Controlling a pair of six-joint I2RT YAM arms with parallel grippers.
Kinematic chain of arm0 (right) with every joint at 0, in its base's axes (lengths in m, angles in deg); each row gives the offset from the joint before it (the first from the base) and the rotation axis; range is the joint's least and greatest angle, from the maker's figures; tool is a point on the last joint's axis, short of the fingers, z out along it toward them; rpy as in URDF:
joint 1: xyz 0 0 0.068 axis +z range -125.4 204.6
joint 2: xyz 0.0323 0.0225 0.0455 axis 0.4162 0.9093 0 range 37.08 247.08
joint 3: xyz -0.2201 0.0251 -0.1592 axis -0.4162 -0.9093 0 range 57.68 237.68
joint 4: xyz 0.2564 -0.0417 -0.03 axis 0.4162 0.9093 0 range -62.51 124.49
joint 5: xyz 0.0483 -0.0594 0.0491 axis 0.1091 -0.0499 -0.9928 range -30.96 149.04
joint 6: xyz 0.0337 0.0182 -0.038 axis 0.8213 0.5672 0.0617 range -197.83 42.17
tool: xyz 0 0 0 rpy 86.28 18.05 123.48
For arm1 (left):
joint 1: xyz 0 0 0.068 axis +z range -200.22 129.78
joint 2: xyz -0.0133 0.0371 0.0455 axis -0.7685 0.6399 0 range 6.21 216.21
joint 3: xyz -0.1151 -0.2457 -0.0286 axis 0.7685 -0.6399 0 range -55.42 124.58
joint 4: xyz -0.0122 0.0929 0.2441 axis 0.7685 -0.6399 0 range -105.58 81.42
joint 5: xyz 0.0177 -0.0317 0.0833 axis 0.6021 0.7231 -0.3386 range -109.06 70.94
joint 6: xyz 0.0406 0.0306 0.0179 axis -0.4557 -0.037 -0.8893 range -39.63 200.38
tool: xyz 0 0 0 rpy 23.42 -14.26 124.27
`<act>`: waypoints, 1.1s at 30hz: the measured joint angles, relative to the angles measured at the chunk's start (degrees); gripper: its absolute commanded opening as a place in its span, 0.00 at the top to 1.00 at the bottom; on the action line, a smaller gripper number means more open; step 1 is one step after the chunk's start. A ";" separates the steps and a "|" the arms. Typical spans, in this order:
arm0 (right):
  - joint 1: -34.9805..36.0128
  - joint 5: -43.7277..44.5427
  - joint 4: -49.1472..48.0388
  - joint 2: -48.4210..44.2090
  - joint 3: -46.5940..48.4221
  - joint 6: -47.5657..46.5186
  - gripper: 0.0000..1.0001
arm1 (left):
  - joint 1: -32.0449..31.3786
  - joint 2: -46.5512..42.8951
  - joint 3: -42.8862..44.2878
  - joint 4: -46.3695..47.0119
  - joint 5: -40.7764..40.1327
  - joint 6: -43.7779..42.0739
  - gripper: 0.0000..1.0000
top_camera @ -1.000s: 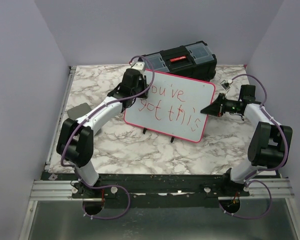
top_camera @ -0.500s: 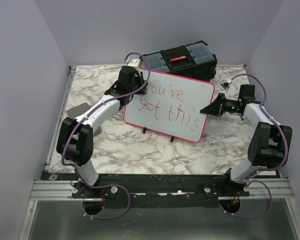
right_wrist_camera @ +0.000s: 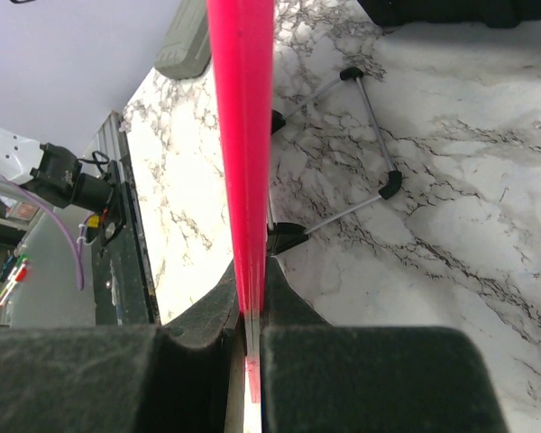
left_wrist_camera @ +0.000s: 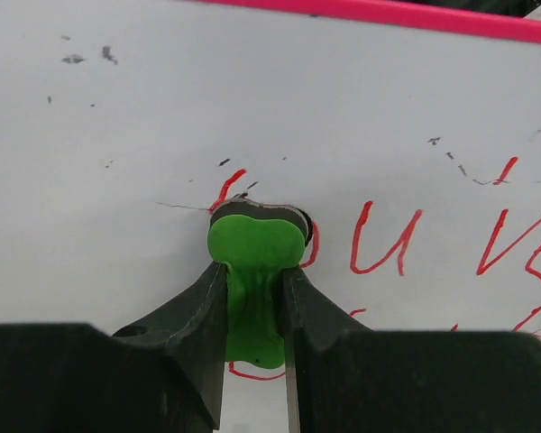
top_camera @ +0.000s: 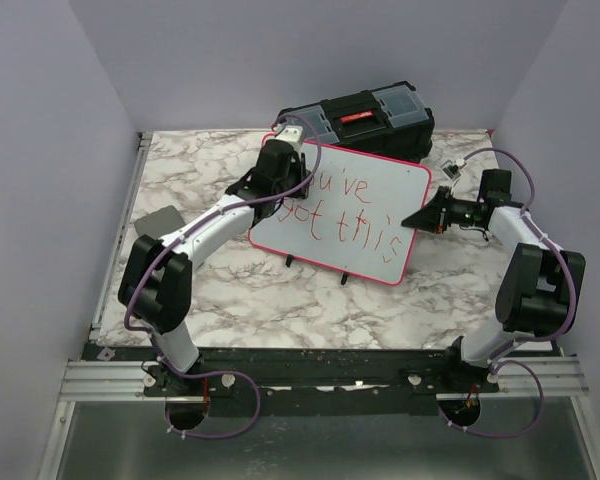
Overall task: Erase the whiteboard
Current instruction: Erase the whiteboard at the whiteboard stand.
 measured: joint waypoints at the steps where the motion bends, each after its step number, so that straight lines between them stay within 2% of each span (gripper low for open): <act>1: 0.00 0.02 0.02 0.00 0.00 0.00 0.99 | -0.24 0.35 1.01 -0.83 -0.11 0.00 1.00; 6: 0.02 0.02 0.04 0.00 0.02 -0.09 0.99 | 0.33 3.08 8.37 -4.76 -0.35 -0.04 1.00; 9: 0.02 0.02 0.07 0.00 0.04 -0.22 0.99 | 2.60 3.43 9.40 -5.14 -0.35 0.00 1.00; 16: 0.02 0.00 0.22 0.00 0.22 -0.20 0.99 | 5.46 0.83 1.68 0.11 0.35 -0.24 1.00; 20: 0.02 0.02 0.37 0.04 0.22 -0.24 0.99 | 4.48 -0.74 -2.56 2.62 0.17 -1.05 1.00; 24: -0.09 0.00 0.52 0.31 0.22 -0.48 0.99 | 1.68 -0.85 -2.47 1.70 -1.57 -2.40 1.00; 27: -0.09 0.00 0.52 0.31 0.22 -0.55 0.99 | -0.07 0.26 0.48 -1.86 -2.73 -3.28 1.00; 33: -0.09 0.04 0.48 0.31 0.24 -0.79 0.99 | 0.42 5.53 13.60 -12.26 -2.89 -5.29 1.00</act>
